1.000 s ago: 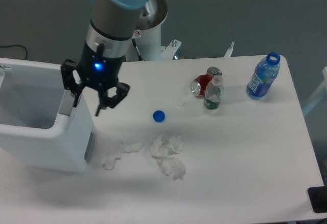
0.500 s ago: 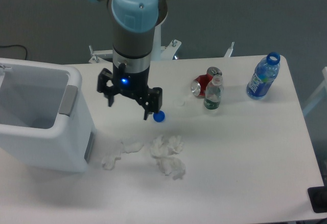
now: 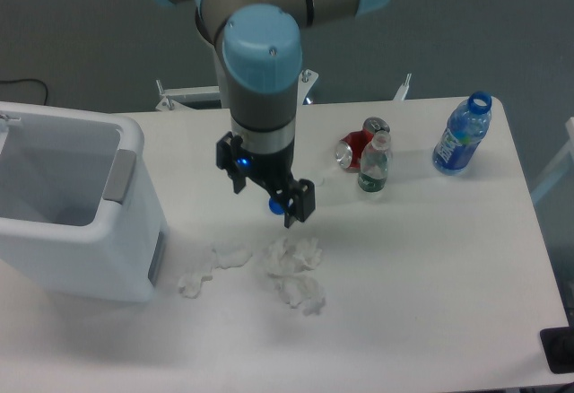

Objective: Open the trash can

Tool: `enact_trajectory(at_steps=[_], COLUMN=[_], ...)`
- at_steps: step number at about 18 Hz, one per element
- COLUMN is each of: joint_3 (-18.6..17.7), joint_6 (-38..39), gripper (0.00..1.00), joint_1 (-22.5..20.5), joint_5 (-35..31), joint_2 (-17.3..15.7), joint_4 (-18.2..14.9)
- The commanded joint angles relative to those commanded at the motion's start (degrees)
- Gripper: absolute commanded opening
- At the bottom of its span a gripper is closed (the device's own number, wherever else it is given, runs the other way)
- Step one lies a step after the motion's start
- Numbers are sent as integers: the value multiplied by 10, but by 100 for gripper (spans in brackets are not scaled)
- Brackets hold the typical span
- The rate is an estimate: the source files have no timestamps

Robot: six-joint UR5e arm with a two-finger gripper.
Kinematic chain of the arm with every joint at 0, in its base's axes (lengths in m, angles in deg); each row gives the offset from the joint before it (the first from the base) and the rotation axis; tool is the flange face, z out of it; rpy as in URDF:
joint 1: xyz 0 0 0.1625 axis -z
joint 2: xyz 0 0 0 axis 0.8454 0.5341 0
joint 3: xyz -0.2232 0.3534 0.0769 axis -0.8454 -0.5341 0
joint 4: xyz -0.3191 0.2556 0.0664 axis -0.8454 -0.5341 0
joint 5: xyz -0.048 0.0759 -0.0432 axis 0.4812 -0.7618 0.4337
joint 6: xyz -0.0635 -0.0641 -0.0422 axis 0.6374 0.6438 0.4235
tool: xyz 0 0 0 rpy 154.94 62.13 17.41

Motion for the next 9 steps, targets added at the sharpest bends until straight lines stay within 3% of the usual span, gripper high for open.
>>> enact_trajectory(at_steps=[5,9], joint_3=[18,21], joint_6=[-1,-1], gripper=[100,100], joint_1=[-16,-19], joint_5=[-26,-25], joint_2=[26,26], joint_4=[7,8])
